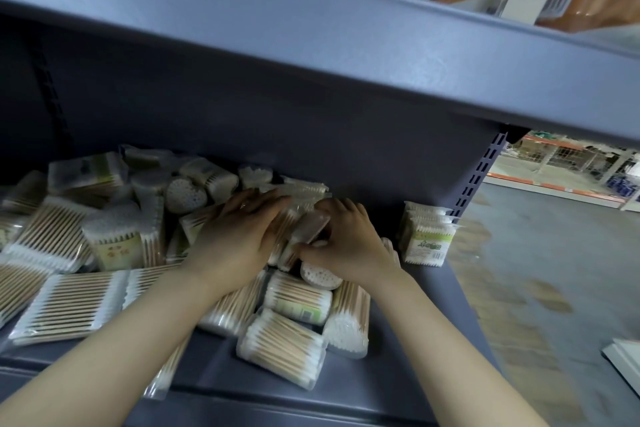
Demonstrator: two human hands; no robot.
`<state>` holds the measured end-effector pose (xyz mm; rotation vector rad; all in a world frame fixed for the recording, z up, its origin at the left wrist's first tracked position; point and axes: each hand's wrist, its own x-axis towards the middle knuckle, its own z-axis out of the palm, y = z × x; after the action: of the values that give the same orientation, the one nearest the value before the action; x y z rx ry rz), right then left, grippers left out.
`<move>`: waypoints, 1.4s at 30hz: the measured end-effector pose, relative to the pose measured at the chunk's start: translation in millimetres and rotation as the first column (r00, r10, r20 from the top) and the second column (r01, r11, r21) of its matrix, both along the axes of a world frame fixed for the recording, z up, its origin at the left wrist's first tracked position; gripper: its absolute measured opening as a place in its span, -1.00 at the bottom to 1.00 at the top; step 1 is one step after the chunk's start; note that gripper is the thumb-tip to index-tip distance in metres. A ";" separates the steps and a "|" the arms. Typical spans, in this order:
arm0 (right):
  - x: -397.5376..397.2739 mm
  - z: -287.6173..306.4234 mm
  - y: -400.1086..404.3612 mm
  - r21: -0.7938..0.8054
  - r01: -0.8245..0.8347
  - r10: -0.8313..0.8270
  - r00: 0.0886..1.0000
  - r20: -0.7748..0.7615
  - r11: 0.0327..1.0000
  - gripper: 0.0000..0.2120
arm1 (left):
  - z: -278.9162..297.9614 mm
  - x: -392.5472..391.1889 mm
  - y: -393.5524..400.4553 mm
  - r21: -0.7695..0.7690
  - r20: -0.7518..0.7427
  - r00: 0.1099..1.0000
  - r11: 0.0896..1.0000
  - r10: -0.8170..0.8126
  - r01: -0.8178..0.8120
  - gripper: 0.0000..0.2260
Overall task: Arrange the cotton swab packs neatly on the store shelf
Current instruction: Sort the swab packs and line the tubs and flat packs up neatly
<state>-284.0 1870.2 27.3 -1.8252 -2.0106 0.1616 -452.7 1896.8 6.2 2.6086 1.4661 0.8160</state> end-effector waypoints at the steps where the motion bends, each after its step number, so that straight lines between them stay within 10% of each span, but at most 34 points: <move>1: 2.5 2.1 -0.8 0.026 -0.003 0.003 1.000 -0.015 1.000 -0.36 | 1.1 0.2 -0.9 0.004 0.001 1.000 1.000 0.002 -0.002 -0.30; 25: 75.3 19.0 -69.8 0.132 -0.131 0.183 0.807 -0.561 0.983 -0.64 | 11.1 48.4 -53.1 0.139 0.064 0.998 0.990 -0.016 0.007 -0.67; 42: 155.6 0.5 -97.1 0.018 -0.285 0.258 0.835 -0.486 0.958 -0.66 | 2.0 106.4 -63.9 0.085 -0.030 0.987 0.984 -0.157 0.159 -0.58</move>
<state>-128.4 1773.2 27.7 -1.3363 -1.8903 0.6949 -346.4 1832.9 8.2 2.7630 1.2351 0.8530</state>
